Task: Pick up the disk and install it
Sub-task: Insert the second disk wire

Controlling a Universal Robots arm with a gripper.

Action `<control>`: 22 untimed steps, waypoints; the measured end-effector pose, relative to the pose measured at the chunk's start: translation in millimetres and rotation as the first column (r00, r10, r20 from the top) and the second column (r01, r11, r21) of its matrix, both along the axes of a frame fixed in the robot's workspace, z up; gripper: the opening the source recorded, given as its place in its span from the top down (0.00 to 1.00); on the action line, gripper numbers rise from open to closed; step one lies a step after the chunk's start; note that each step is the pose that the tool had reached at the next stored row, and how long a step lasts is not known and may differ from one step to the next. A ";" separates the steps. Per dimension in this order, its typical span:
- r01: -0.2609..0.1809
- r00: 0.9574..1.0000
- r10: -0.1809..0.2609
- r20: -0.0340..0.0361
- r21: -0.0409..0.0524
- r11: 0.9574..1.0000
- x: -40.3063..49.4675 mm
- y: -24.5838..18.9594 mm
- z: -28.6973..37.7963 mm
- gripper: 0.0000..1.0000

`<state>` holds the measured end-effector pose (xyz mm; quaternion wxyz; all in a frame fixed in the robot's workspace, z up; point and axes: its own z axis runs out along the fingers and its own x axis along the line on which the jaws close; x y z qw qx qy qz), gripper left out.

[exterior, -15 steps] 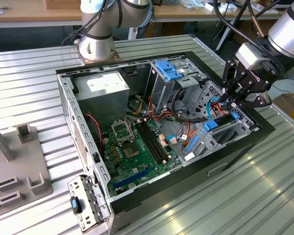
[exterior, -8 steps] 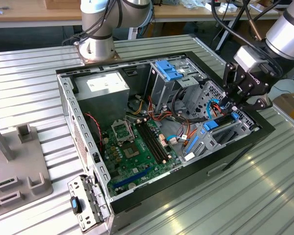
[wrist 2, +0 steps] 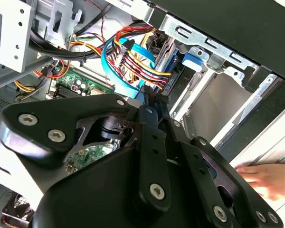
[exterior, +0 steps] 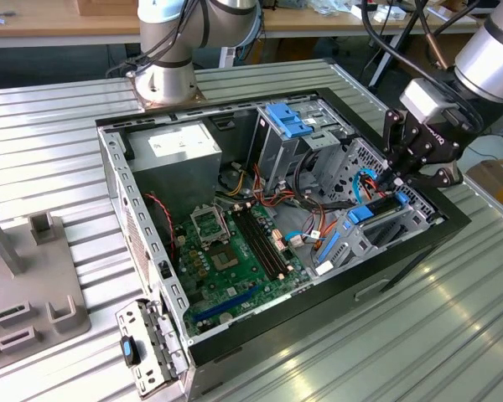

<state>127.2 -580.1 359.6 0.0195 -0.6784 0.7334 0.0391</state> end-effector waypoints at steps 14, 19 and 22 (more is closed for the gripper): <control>-0.084 0.996 0.084 0.007 -0.012 0.996 -5.2 -7.2 -3.3 0.84; -0.090 0.996 0.091 0.013 -0.028 0.996 -7.2 -7.3 -3.8 0.84; -0.090 0.995 0.091 0.039 -0.034 0.995 -10.2 -7.3 -4.9 0.84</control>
